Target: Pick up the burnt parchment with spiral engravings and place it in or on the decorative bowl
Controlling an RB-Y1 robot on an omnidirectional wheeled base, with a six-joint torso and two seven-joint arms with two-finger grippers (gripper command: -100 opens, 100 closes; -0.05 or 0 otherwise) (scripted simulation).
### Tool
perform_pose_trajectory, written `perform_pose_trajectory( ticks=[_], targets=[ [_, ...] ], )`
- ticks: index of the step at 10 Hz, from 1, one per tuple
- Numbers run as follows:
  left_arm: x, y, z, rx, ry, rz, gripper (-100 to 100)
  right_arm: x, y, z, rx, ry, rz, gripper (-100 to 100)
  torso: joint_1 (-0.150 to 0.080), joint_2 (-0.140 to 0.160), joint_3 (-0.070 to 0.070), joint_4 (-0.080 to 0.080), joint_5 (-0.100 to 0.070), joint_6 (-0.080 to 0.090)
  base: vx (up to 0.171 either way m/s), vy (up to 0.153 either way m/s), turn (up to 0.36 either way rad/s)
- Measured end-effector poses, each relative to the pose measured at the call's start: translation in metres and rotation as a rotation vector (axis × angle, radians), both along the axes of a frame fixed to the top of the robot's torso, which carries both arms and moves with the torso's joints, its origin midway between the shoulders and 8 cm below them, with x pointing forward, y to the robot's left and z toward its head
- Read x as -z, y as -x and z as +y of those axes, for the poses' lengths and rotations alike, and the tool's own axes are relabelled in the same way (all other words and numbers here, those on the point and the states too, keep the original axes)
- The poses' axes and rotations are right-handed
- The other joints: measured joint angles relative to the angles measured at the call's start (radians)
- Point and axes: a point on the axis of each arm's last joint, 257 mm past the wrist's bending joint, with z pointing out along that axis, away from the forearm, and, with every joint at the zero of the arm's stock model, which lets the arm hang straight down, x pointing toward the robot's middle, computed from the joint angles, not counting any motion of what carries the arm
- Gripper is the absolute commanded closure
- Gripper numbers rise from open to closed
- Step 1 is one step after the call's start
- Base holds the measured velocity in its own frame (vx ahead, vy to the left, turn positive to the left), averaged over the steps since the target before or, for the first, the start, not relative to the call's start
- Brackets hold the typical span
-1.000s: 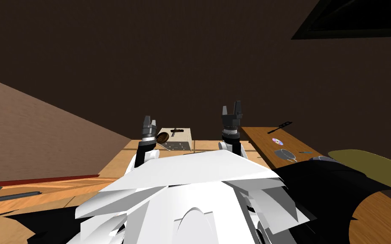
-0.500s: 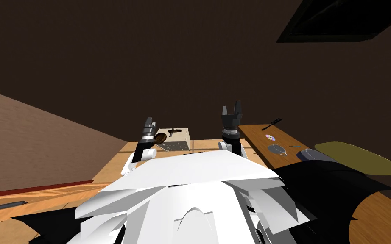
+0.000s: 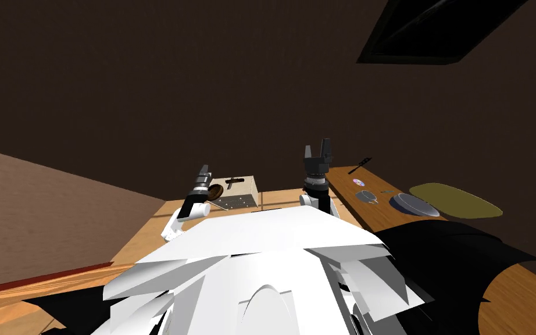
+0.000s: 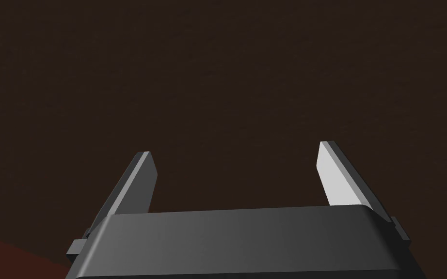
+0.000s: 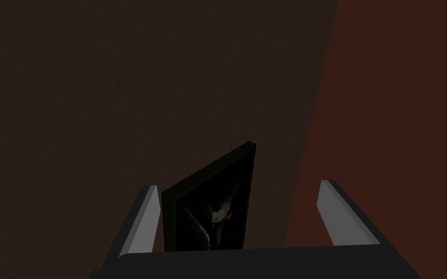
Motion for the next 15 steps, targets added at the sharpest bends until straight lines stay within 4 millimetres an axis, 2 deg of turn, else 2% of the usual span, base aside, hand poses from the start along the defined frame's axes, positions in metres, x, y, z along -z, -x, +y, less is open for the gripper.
perform_pose_trajectory(
  ticks=[1,2,4,5,8,9,12,13,15],
  targets=[
    [0.009,-0.004,0.011,-0.015,0.001,0.033,-100,0.000,0.000,0.000,0.000,0.000,0.000,0,0.001,0.000,0.000,0.000,0.000,-0.001,-0.023,-0.042,-0.176],
    [0.026,-0.002,0.024,-0.037,0.007,0.077,-100,0.000,0.000,0.000,0.000,0.000,0.000,0,0.000,0.000,0.000,0.000,0.000,0.000,-0.018,-0.031,-0.062],
    [0.037,-0.006,0.035,-0.057,0.012,0.121,-100,0.000,0.000,0.000,0.000,0.000,0.000,0,0.002,0.000,0.000,0.000,0.000,-0.001,-0.006,-0.017,-0.073],
    [0.046,-0.010,0.049,-0.077,0.016,0.153,-100,0.000,0.000,0.000,0.000,0.000,0.000,0,0.001,-0.001,0.000,0.000,0.000,0.000,-0.005,-0.020,-0.101],
    [0.078,-0.008,0.077,-0.131,0.037,0.255,-100,0.000,0.000,0.000,0.000,0.000,0.000,0,0.001,-0.001,0.000,0.000,0.000,-0.001,-0.006,-0.031,-0.133],
    [0.084,-0.009,0.093,-0.155,0.046,0.287,-100,0.000,0.000,0.000,0.000,0.000,0.000,0,0.001,-0.001,0.000,0.000,0.000,0.000,-0.001,-0.024,-0.087],
    [0.113,-0.003,0.122,-0.214,0.080,0.393,-100,0.000,0.000,0.000,0.000,0.000,0.000,0,0.002,-0.001,-0.001,0.000,0.000,-0.001,0.007,-0.022,-0.149],
    [0.126,0.006,0.140,-0.240,0.094,0.435,-100,0.000,0.000,0.000,0.000,0.000,0.000,0,0.002,-0.001,-0.001,0.000,0.000,0.000,0.009,-0.012,-0.082],
    [0.145,0.014,0.159,-0.284,0.126,0.498,-100,0.000,0.000,0.000,0.000,0.000,0.000,0,0.002,-0.002,-0.001,0.000,0.000,0.000,0.015,-0.013,-0.138]
  ],
)
